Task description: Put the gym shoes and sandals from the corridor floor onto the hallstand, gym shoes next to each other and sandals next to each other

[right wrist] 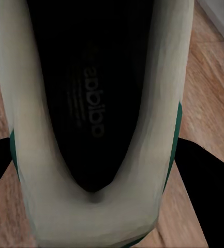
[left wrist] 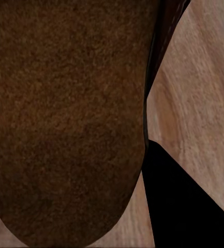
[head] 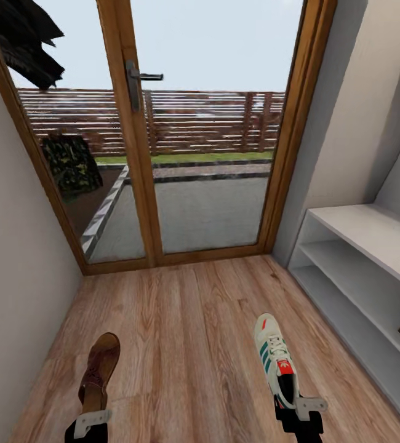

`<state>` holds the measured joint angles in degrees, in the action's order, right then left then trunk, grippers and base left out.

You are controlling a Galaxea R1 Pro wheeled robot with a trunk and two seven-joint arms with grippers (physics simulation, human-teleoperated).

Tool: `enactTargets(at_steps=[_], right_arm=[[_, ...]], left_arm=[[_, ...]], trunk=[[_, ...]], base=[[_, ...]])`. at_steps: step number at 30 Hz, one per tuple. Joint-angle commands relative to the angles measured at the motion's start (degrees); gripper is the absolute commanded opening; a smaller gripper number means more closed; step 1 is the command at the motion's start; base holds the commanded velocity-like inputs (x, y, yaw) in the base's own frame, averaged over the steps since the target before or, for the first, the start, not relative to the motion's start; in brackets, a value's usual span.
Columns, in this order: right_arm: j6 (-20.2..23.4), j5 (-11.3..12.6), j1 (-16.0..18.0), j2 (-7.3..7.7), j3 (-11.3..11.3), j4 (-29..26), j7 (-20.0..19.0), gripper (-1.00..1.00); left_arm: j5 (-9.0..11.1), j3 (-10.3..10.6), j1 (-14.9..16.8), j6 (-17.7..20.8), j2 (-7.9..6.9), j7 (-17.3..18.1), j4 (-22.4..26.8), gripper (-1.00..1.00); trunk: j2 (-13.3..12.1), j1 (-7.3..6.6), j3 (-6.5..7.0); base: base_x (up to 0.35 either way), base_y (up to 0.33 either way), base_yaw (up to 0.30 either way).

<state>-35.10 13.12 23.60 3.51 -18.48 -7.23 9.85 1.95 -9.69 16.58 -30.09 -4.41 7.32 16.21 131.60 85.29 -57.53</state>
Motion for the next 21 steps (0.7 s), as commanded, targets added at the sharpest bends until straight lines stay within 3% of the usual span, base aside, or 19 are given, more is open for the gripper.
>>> enactTargets(at_steps=[1, 12, 21], right_arm=[[-0.14, 0.42, 0.04, 0.01, -0.51, 0.02, 0.26, -1.00], [-0.14, 0.42, 0.04, 0.01, -0.51, 0.02, 0.26, -1.00], [-0.14, 0.42, 0.04, 0.07, -0.51, 0.02, 0.26, -1.00]], left_arm=[[0.07, -0.42, 0.03, -0.09, 0.02, 0.60, -0.03, -1.00], [0.07, -0.42, 0.03, -0.07, 0.02, 0.61, -0.03, -1.00], [-0.01, -0.42, 0.03, -0.06, 0.02, 0.60, -0.03, -1.00]], trunk=[[0.02, 0.02, -0.05], [0.02, 0.02, -0.05], [0.02, 0.02, -0.05]], base=[[0.271, 0.212, -0.263], [0.248, 0.202, -0.263], [0.051, 0.032, -0.263]])
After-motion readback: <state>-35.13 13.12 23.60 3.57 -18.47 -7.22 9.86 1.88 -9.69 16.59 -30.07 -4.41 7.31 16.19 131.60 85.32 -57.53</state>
